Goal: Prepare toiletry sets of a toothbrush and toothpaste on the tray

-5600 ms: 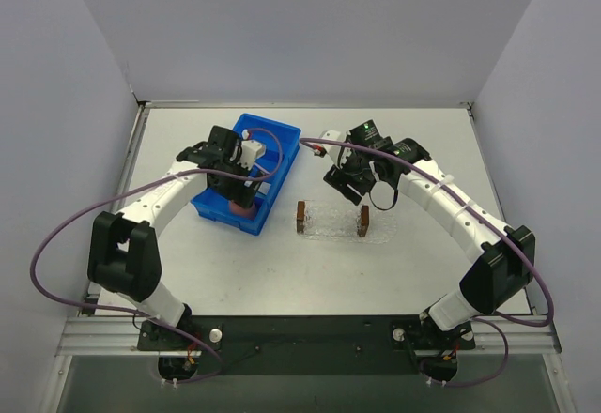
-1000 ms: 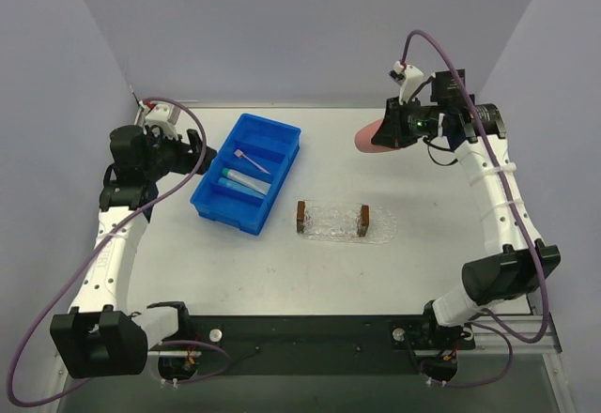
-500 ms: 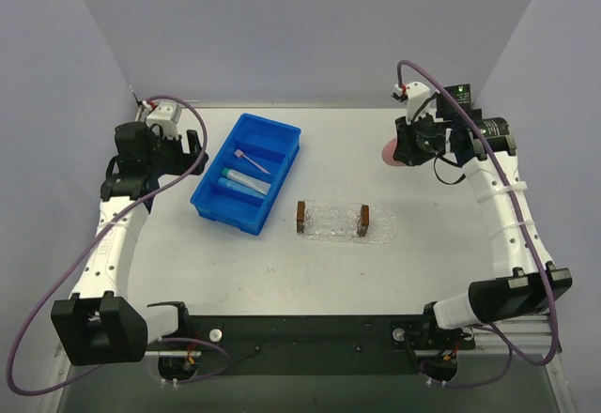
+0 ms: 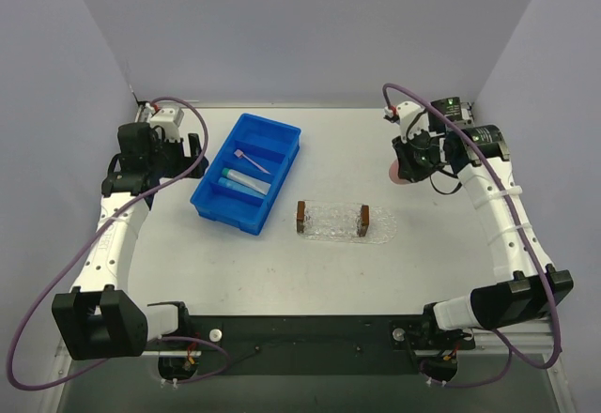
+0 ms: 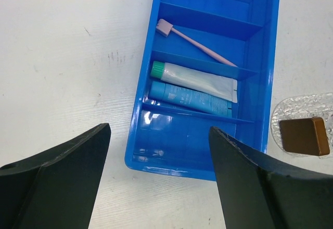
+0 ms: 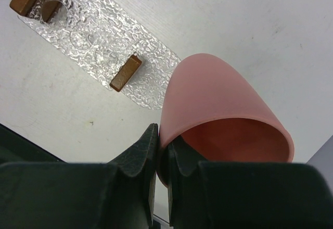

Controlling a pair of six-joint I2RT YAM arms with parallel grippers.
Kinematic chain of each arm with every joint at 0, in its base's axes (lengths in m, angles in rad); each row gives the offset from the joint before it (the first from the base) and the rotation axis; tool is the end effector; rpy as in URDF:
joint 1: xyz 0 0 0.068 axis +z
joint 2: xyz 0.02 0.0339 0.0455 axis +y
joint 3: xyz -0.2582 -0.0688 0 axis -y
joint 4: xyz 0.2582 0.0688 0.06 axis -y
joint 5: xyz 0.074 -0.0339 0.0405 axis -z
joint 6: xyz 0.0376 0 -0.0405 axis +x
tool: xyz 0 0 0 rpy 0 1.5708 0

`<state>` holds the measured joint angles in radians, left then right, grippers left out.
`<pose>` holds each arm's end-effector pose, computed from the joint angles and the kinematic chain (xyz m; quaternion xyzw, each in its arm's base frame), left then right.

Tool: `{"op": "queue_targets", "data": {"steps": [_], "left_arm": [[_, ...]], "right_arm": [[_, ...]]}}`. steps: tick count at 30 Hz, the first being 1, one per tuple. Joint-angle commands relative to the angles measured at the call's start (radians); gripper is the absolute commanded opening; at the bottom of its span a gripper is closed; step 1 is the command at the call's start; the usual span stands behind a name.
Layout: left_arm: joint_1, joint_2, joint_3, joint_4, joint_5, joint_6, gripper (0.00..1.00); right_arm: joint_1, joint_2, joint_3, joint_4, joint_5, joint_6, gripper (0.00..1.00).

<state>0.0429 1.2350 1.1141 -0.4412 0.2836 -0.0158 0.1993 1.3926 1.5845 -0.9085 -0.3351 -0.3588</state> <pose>0.2918 0.0020 0.3270 0.0428 0.8683 -0.1172 0.4800 0.2905 0.0713 0.4038 -0.3136 0.8437 0.1188 0.4192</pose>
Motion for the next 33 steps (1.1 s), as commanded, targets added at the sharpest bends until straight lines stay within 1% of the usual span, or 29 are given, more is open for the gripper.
{"op": "queue_targets", "data": {"steps": [1, 8, 16, 22, 33], "left_arm": [[0.006, -0.017, 0.044, -0.016, 0.002, 0.036, 0.87], [0.005, -0.029, 0.030, -0.021, -0.003, 0.031, 0.87], [0.006, -0.035, 0.010, -0.021, -0.018, 0.040, 0.87], [0.005, -0.054, -0.013, -0.021, -0.034, 0.065, 0.87], [0.006, -0.046, -0.019, -0.005, -0.038, 0.068, 0.87]], "right_arm": [[0.011, -0.009, -0.041, -0.038, 0.024, -0.061, 0.00], [0.023, -0.003, -0.149, -0.015, 0.027, -0.103, 0.00], [0.086, -0.001, -0.313, 0.120, 0.077, -0.080, 0.00], [0.114, 0.019, -0.365, 0.183, 0.088, -0.072, 0.00], [0.140, 0.063, -0.420, 0.214, 0.082, -0.074, 0.00]]}}
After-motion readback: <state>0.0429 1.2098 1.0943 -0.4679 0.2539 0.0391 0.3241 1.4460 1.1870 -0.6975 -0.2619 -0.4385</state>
